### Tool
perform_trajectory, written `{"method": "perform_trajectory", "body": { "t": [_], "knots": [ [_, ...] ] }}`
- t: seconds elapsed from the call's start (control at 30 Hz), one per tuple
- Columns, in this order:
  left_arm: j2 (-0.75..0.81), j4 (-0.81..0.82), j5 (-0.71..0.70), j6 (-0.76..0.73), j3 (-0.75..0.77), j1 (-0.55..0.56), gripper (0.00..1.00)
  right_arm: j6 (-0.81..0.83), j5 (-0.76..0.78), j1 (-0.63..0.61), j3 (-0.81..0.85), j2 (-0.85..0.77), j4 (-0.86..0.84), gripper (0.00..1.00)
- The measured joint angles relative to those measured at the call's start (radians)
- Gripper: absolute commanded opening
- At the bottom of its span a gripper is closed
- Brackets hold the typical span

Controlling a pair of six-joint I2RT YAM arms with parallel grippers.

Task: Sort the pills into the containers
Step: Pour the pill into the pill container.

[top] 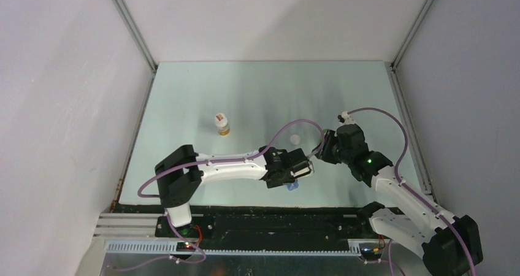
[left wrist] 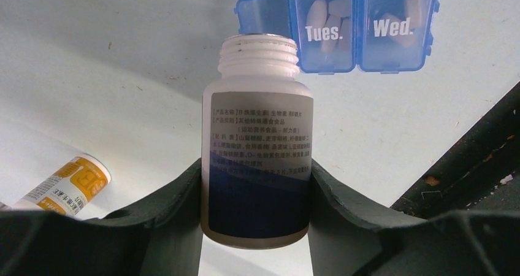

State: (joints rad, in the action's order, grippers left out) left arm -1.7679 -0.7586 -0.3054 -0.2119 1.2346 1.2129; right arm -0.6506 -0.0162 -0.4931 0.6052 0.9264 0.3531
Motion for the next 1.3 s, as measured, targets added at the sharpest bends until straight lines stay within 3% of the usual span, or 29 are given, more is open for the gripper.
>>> {"method": "perform_trajectory", "body": {
  "t": [1.3],
  "knots": [
    [-0.047, -0.063, -0.085, -0.037, 0.063, 0.037, 0.00, 0.000, -0.001, 0.005, -0.002, 0.005, -0.007, 0.32]
  ]
}}
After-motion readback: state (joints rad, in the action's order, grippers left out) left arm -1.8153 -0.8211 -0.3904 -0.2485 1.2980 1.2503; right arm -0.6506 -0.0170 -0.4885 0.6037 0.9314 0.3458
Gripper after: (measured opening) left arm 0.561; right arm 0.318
